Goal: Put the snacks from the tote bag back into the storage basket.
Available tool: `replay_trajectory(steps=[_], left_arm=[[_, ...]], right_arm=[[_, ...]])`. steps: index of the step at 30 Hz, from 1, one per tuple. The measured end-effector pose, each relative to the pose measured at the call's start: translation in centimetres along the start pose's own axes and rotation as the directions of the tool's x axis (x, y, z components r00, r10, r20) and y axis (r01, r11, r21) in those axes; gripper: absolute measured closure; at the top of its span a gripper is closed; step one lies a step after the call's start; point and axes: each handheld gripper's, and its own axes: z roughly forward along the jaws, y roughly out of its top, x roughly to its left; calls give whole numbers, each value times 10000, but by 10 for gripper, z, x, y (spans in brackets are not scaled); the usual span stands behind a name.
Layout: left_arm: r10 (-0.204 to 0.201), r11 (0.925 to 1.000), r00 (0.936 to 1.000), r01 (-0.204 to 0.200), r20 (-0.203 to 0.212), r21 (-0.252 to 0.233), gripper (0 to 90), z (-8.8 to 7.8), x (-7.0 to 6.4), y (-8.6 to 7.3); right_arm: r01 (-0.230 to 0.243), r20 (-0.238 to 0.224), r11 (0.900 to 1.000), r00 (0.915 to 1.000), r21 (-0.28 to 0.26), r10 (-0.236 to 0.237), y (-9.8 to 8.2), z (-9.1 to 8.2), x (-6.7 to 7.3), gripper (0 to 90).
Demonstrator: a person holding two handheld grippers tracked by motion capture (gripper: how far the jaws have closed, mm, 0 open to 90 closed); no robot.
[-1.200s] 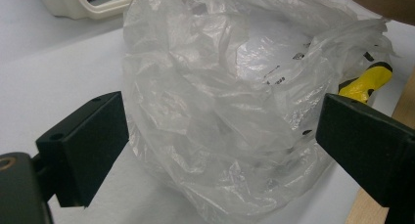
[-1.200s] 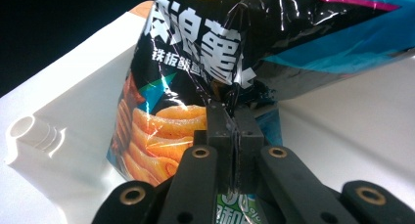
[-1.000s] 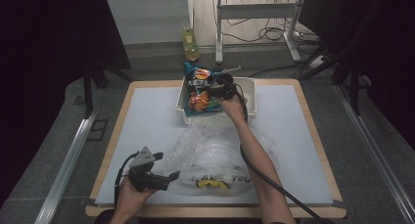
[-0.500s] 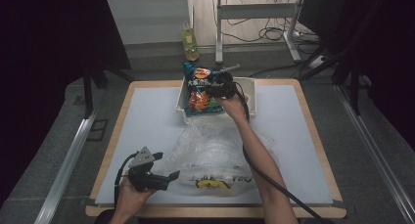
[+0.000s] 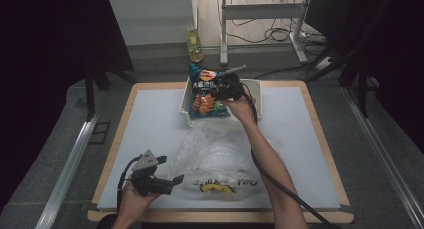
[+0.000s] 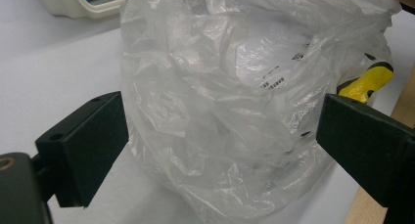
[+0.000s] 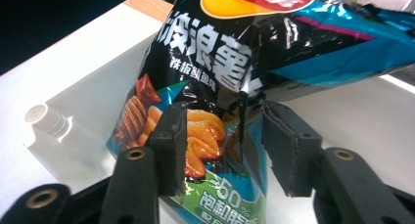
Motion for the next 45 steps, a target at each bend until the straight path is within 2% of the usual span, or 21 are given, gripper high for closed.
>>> replay_trajectory(steps=[19, 33, 38, 45], left_arm=[[-62, 10000, 9999, 63, 139, -75, 50, -1, 1, 0], [-168, 9996, 9991, 177, 382, -219, 44, -4, 2, 1], [-90, 9997, 9990, 101, 441, -238, 33, -4, 2, 0], [105, 9998, 9995, -100, 293, -173, 32, -4, 1, 0]], right_arm=[[326, -315, 9994, 9990, -154, -331, 1, -26, 10, 384], [566, -474, 9980, 9972, -277, -579, -1, -55, 20, 320], [610, -614, 9980, 9962, -193, -621, -5, -61, 23, 287], [762, -657, 9967, 9948, -267, -778, -11, -67, 27, 261]])
